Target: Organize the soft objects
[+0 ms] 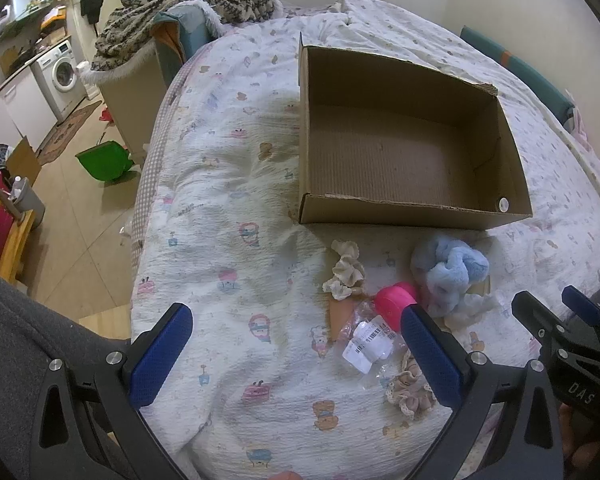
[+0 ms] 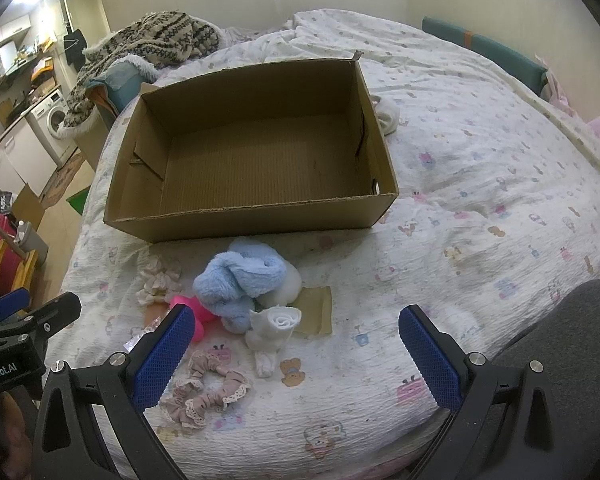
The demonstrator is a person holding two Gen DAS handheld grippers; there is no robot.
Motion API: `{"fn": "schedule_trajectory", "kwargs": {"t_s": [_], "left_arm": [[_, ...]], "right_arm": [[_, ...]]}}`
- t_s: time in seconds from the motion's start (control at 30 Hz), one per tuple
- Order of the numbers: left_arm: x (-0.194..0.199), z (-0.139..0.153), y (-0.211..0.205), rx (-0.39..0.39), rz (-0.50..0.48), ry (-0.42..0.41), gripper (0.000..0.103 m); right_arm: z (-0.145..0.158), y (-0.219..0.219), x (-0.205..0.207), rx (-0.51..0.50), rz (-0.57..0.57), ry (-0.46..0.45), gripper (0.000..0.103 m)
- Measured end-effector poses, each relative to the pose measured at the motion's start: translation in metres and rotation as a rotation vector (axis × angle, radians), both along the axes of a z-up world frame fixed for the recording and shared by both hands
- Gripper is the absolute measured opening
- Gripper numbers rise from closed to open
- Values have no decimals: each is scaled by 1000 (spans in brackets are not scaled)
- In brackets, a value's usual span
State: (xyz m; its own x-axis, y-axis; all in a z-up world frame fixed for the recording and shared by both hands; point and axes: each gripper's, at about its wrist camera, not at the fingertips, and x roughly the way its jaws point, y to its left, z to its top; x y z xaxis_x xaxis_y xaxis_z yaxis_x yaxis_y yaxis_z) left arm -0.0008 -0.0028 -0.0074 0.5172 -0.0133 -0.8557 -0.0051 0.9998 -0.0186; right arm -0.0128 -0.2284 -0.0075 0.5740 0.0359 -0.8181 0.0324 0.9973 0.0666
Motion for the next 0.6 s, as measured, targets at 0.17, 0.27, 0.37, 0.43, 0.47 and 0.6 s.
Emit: {"fn": "schedule_trajectory", "kwargs": {"t_s": [0.17, 0.27, 0.37, 0.43, 0.47, 0.6], "left_arm": [[0, 0, 1, -2, 1, 0, 103], [0, 0, 0, -1, 0, 1, 103], [1, 0, 1, -3, 1, 1, 103], [1, 2, 3, -4, 1, 2, 103], [1, 2, 3, -4, 1, 2, 103], [1, 2, 3, -5, 4, -2, 103]], "right_arm": [[0, 0, -1, -2, -1, 0, 103], [0, 0, 0, -2, 0, 0, 103], [0, 0, -1, -2, -1, 0, 103], [0, 0, -1, -3, -1, 0, 103], [0, 0, -1, -3, 0, 0, 103], [0, 1, -1, -3, -1, 0, 103]]}}
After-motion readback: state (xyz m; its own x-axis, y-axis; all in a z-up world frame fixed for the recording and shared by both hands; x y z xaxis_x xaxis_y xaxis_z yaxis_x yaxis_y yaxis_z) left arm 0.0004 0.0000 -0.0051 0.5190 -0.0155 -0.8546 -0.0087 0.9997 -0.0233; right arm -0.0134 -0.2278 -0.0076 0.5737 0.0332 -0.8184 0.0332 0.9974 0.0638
